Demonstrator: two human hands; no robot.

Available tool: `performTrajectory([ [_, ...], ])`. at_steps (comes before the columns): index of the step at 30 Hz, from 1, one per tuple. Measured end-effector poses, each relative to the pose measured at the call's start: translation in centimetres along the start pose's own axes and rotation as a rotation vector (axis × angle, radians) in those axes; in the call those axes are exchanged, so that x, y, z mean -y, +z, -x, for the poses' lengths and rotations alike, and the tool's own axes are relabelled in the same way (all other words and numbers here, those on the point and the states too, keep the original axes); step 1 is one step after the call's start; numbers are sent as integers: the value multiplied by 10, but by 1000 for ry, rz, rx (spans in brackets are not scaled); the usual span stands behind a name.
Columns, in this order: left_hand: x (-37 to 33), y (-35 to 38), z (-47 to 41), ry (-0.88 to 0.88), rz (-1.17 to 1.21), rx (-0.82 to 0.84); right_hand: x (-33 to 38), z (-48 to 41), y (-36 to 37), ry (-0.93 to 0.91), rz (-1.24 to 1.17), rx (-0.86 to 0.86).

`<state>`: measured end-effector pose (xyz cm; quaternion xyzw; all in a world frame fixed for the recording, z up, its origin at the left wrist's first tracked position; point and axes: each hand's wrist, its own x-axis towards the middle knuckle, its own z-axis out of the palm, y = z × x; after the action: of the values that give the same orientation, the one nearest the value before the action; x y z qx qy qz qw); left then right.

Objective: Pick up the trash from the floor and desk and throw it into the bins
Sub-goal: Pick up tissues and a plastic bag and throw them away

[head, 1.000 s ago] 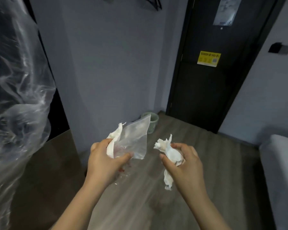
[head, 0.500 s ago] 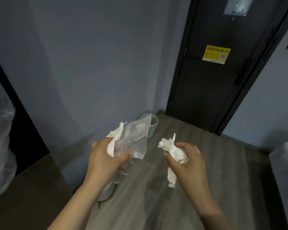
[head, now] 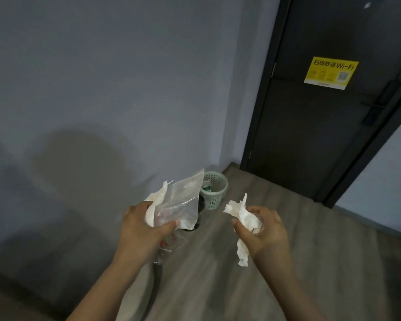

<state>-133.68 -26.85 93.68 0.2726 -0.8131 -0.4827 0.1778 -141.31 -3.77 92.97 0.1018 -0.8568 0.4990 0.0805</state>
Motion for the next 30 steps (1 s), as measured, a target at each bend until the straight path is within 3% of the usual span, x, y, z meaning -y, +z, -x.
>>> performTrajectory([
  [7, 0, 60, -89, -100, -28, 48, -34, -96, 14, 64, 42, 72],
  [20, 41, 136, -300, -220, -200, 49, -87, -300, 118, 162, 97, 186],
  [30, 59, 188, -418, -328, -291, 140, -122, -417, 179, 122, 189, 259],
])
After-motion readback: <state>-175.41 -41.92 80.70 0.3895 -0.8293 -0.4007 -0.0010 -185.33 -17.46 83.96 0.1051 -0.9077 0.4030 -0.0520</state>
